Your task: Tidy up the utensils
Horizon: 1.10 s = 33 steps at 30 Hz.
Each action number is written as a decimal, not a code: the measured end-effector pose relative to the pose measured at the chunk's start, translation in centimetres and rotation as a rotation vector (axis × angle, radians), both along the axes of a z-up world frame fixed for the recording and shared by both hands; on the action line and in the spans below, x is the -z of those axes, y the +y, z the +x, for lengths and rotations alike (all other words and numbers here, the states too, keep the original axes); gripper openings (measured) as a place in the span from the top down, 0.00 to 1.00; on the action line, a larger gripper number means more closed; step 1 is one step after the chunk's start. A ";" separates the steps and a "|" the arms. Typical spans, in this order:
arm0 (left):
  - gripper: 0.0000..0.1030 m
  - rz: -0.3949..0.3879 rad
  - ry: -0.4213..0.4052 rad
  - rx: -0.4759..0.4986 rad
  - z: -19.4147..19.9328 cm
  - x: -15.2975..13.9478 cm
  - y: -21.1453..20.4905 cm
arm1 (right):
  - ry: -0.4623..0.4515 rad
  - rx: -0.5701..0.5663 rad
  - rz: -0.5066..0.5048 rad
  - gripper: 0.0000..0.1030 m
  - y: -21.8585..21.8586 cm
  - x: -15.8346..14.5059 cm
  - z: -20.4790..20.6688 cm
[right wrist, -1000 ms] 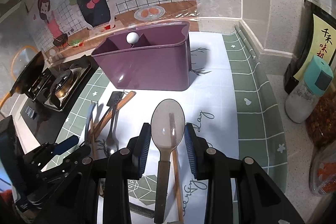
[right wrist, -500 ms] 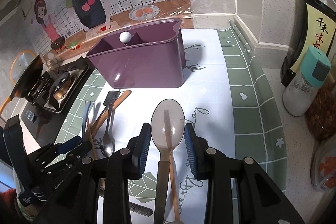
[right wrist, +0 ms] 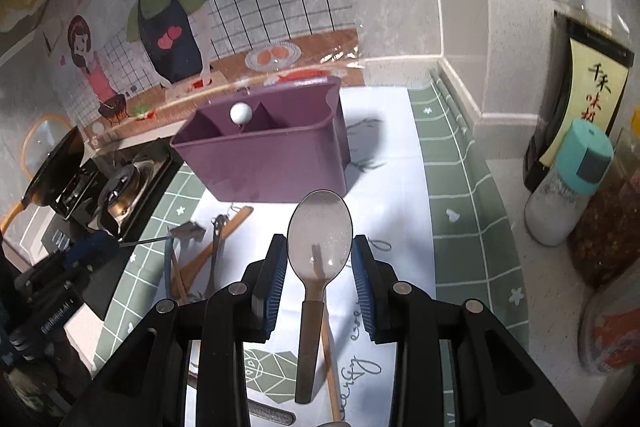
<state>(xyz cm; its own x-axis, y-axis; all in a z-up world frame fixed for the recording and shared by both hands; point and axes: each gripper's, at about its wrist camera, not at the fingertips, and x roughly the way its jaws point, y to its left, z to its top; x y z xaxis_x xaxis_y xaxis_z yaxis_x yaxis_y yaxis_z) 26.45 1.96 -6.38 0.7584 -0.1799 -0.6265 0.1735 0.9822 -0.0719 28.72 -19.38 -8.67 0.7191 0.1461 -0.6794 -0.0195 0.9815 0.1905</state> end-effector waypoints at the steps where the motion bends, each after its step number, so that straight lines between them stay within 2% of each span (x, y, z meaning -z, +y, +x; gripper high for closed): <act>1: 0.77 -0.005 -0.005 0.000 0.1 -0.2 0.2 | -0.006 -0.003 0.000 0.70 0.1 -0.2 0.0; 7: 0.77 -0.003 -0.009 0.001 0.4 -1.1 0.4 | -0.022 -0.007 -0.005 0.70 0.6 -0.8 -0.5; 12: 0.78 -0.004 0.009 0.019 0.8 -3.5 0.5 | -0.057 -0.003 -0.030 0.70 0.6 -2.1 -1.0; 18: 0.78 -0.071 0.052 0.033 0.9 -5.6 0.8 | -0.092 -0.015 -0.051 0.71 0.7 -3.6 -1.5; 29: 0.78 -0.094 0.007 0.064 0.3 -8.5 0.2 | -0.129 -0.021 -0.079 0.71 1.1 -5.4 -1.9; 32: 0.78 -0.112 -0.038 0.077 0.8 -10.7 0.2 | -0.170 -0.023 -0.096 0.71 1.4 -7.3 -1.7; 33: 0.79 -0.117 -0.067 0.086 0.9 -12.0 0.3 | -0.216 -0.029 -0.107 0.71 1.5 -9.2 -1.8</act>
